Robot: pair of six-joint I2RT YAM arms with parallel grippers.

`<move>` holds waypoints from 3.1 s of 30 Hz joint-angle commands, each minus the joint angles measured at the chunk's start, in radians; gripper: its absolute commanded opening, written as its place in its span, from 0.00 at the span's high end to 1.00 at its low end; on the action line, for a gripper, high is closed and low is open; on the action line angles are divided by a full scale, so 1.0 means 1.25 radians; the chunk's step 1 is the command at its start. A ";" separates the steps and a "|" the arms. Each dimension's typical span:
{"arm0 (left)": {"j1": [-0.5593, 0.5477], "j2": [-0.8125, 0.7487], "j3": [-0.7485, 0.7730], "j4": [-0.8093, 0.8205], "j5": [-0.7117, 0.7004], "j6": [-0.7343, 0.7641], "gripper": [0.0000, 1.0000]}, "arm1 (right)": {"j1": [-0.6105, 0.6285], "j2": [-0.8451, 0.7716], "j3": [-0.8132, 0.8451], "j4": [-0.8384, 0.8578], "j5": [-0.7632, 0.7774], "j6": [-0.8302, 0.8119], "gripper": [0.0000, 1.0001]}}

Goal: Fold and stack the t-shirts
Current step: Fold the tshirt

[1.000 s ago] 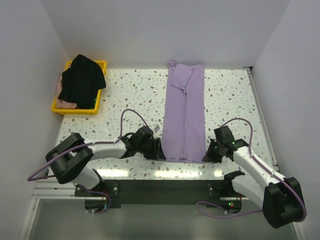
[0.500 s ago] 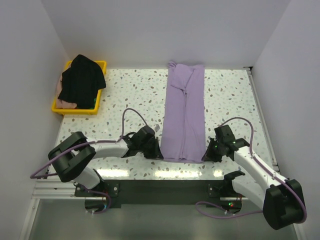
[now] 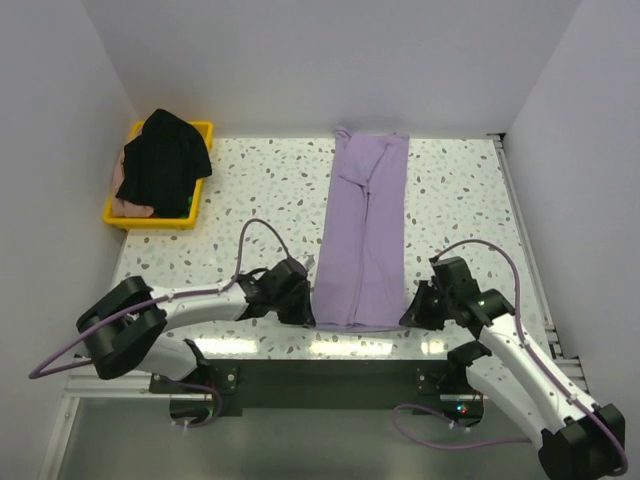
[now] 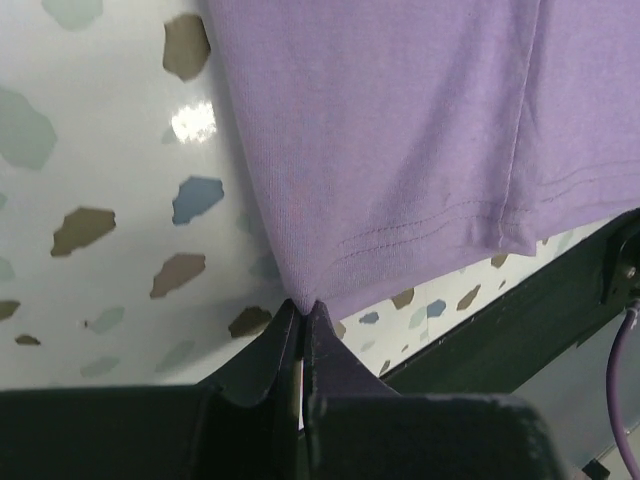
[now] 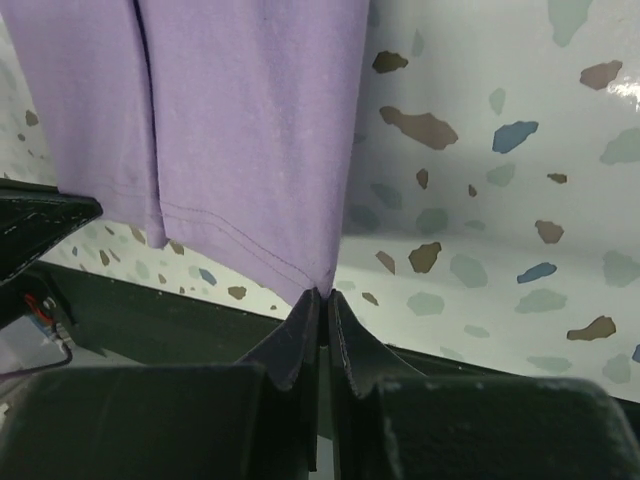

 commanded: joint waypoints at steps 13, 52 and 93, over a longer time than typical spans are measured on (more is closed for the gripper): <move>-0.035 -0.079 0.117 -0.178 -0.071 0.041 1.00 | 0.030 -0.027 0.121 -0.110 0.005 0.009 1.00; 0.325 0.602 0.888 -0.144 0.018 0.129 1.00 | -0.175 0.806 0.589 0.402 0.074 0.020 1.00; 0.394 0.512 0.771 -0.016 0.099 0.128 0.50 | -0.319 0.958 0.758 0.431 -0.086 0.043 0.47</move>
